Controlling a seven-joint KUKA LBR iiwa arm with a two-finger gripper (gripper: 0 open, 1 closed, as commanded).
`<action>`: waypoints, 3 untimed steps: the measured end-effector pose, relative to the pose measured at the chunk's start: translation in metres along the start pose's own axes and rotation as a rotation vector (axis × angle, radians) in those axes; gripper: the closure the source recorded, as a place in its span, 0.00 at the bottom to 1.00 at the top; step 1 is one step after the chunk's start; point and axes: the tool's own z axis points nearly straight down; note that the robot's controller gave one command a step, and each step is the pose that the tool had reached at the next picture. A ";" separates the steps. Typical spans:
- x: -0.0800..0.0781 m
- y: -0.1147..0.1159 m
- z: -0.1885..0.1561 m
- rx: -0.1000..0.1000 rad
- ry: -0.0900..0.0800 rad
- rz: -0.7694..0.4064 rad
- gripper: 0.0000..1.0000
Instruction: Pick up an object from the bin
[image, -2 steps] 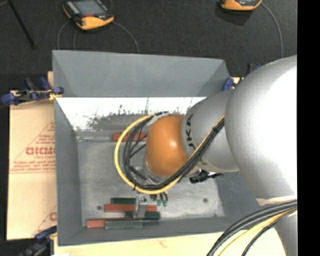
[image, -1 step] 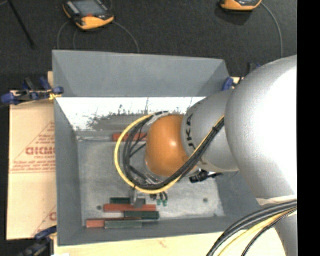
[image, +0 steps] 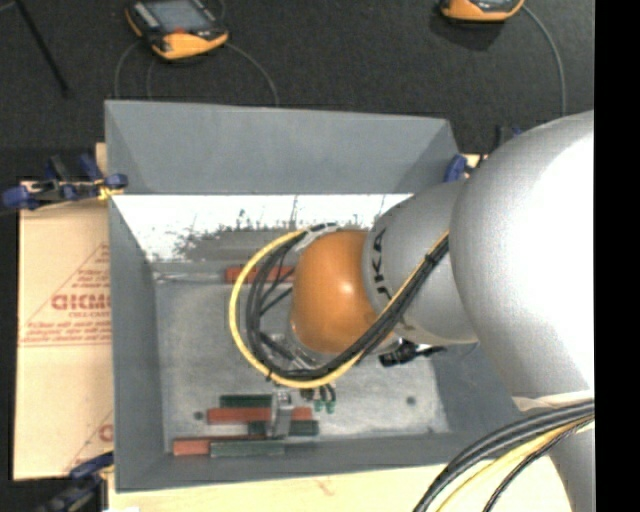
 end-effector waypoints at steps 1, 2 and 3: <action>0.000 0.000 0.000 0.000 0.000 0.000 1.00; 0.000 0.000 0.000 0.000 0.000 0.000 1.00; -0.026 -0.023 -0.099 0.001 0.003 -0.009 1.00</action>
Offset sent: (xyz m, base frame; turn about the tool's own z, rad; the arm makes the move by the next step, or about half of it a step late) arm 0.0000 0.0000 0.0000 0.0000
